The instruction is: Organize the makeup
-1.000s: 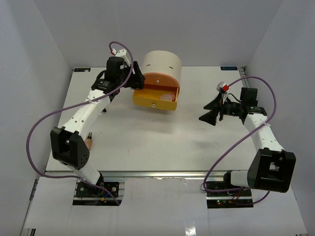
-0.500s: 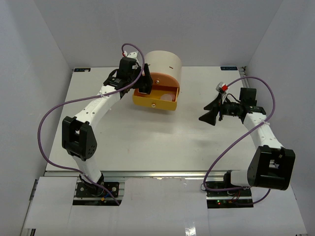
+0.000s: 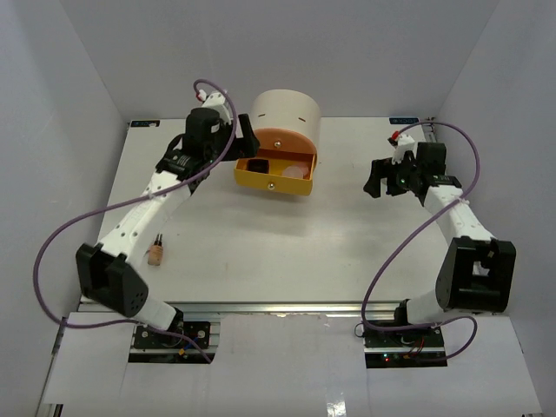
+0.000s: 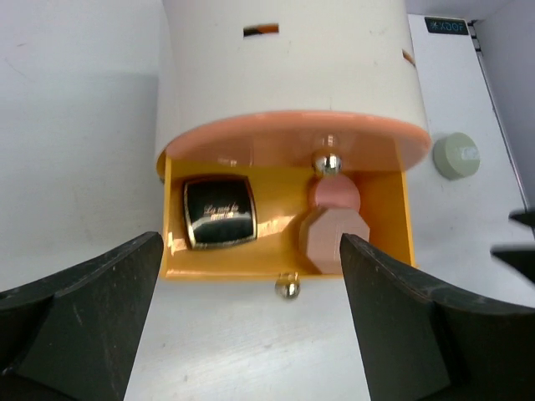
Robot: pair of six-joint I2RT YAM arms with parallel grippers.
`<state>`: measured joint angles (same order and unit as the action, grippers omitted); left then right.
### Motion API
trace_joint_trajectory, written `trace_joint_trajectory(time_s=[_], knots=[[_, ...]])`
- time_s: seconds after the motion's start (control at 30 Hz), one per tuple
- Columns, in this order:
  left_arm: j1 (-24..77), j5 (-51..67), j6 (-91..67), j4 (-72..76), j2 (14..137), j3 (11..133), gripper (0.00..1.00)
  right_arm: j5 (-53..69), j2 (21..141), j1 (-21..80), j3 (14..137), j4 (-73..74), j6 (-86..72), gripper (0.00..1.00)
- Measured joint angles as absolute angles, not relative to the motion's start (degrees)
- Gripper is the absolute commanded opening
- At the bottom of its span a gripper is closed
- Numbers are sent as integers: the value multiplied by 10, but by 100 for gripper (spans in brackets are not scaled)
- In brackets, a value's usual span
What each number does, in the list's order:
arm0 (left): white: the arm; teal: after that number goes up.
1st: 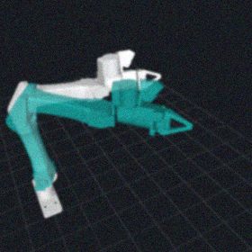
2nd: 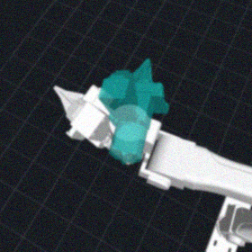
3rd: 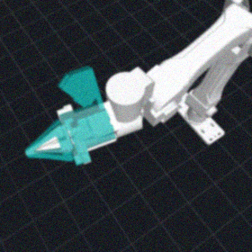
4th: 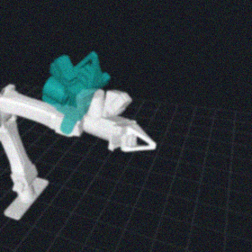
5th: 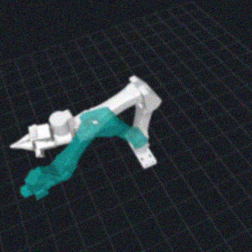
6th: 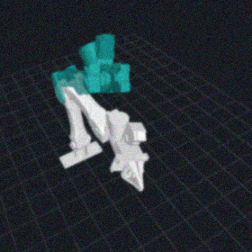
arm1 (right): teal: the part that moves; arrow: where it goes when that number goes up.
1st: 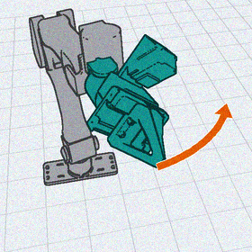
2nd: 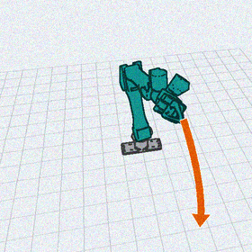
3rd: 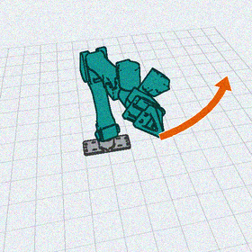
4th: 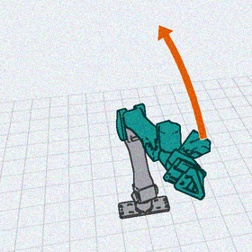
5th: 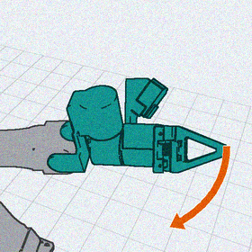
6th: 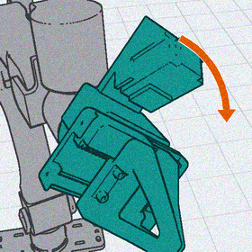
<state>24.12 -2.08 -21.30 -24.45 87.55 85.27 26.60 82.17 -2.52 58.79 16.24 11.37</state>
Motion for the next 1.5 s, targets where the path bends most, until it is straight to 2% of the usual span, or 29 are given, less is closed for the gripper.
trace_joint_trajectory(time_s=[0.13,0.23,0.33,0.5,0.77,1.27,1.5], knots=[[241,-32,-195,-233,710,713,98,61,944,-5,704,173,51,90],[239,-54,-186,-228,580,612,98,-36,1045,-3,810,187,22,90],[237,-83,-181,-223,480,535,98,-92,1117,-3,883,206,5,90],[235,-119,-178,-212,388,443,98,-133,1185,-4,941,239,-13,90],[235,-130,-188,-210,370,400,98,-136,1234,-3,966,256,-29,90],[235,-129,-197,-209,382,400,98,-88,1242,-41,966,266,-61,91],[235,-129,-200,-209,382,400,98,-81,1241,-40,965,270,-60,95]])
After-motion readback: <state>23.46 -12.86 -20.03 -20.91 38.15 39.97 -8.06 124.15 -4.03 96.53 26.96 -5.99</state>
